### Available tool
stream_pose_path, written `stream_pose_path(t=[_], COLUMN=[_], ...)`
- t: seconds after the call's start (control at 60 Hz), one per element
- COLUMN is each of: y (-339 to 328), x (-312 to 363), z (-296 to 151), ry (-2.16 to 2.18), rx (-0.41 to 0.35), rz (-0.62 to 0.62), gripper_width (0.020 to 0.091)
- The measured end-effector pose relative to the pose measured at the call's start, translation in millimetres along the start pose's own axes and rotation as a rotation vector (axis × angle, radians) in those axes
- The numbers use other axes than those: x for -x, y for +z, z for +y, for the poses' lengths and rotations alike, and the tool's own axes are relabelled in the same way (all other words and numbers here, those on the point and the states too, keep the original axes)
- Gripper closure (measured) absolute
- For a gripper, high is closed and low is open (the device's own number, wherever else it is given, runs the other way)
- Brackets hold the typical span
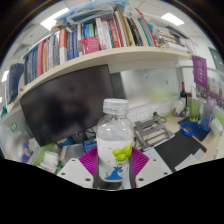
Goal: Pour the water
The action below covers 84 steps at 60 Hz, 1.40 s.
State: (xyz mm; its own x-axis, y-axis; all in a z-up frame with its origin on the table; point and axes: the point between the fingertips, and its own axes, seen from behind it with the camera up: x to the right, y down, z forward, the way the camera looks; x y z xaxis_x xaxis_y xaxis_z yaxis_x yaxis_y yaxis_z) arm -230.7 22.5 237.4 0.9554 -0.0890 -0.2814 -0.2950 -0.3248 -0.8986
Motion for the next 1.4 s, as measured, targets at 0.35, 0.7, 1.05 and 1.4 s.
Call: stream_pose_path(t=[0.35,0.7,1.05,1.4], y=[50,84,72,6], x=[-112,-139,-142,-146], z=[42,106,122,161], ry=[-0.238,-0.236,-0.204,-0.226], rx=[-0.032,0.04,0.07,0.24], rz=[0.137,0.123,0.114,0.149], gripper_width=[0.0674,0.067,0.0565,0.03])
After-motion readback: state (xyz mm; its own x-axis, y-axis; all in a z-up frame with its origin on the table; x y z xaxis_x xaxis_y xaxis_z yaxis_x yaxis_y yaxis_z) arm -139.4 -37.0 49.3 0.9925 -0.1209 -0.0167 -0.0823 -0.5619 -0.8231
